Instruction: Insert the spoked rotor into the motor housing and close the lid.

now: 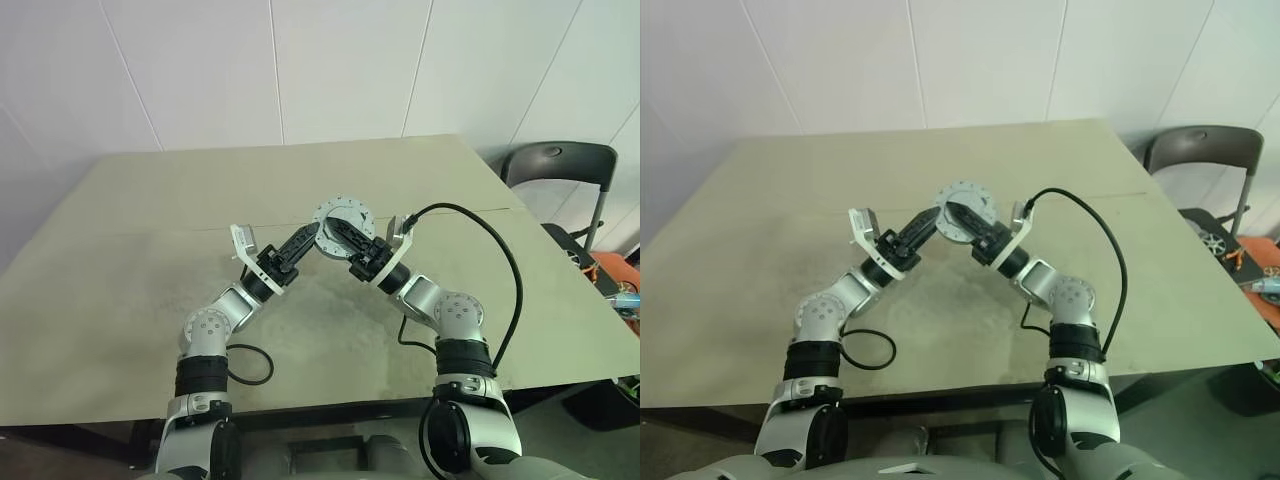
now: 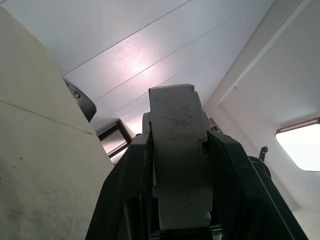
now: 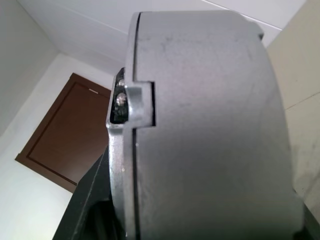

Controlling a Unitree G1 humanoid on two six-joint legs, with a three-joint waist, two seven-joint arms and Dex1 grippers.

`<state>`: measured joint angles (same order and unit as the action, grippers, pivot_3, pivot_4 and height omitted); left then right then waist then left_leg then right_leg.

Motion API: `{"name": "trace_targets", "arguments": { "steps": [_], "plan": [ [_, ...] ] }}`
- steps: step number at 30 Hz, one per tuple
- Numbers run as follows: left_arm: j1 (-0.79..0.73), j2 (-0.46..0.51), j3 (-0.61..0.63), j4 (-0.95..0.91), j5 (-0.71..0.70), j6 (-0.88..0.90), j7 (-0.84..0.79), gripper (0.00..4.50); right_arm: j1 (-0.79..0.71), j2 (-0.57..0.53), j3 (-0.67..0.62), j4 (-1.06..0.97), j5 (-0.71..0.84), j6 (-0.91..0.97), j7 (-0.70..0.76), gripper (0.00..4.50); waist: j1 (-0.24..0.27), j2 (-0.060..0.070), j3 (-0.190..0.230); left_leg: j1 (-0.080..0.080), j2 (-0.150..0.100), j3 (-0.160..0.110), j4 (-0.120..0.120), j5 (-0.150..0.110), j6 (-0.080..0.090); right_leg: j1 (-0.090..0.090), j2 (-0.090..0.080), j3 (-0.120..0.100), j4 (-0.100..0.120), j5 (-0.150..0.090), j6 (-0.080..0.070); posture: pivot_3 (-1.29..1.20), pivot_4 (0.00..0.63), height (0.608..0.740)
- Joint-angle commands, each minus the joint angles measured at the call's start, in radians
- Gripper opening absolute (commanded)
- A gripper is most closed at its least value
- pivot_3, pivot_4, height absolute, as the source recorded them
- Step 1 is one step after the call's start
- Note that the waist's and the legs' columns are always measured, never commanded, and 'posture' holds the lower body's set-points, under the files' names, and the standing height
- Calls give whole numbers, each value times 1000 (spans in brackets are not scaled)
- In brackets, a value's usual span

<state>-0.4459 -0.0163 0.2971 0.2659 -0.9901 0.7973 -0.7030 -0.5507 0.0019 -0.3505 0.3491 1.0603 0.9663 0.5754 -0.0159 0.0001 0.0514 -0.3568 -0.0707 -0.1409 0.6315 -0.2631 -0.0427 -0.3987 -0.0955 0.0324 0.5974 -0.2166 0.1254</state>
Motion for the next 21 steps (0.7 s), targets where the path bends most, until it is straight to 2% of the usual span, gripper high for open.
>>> {"name": "trace_targets", "arguments": {
  "steps": [1,21],
  "plan": [
    [-32,-10,-82,-33,0,41,-70,1552,-39,11,-7,-19,18,-14,-1,2287,-1,0,0,0,0,0,0,0,0,0,0,0,0,0,0,0,0,740],
    [-48,16,-144,7,103,52,-101,1552,-45,18,-8,-18,-1,-4,10,2287,-3,0,0,0,0,0,0,0,0,0,0,0,0,0,0,0,0,740]
  ]
}}
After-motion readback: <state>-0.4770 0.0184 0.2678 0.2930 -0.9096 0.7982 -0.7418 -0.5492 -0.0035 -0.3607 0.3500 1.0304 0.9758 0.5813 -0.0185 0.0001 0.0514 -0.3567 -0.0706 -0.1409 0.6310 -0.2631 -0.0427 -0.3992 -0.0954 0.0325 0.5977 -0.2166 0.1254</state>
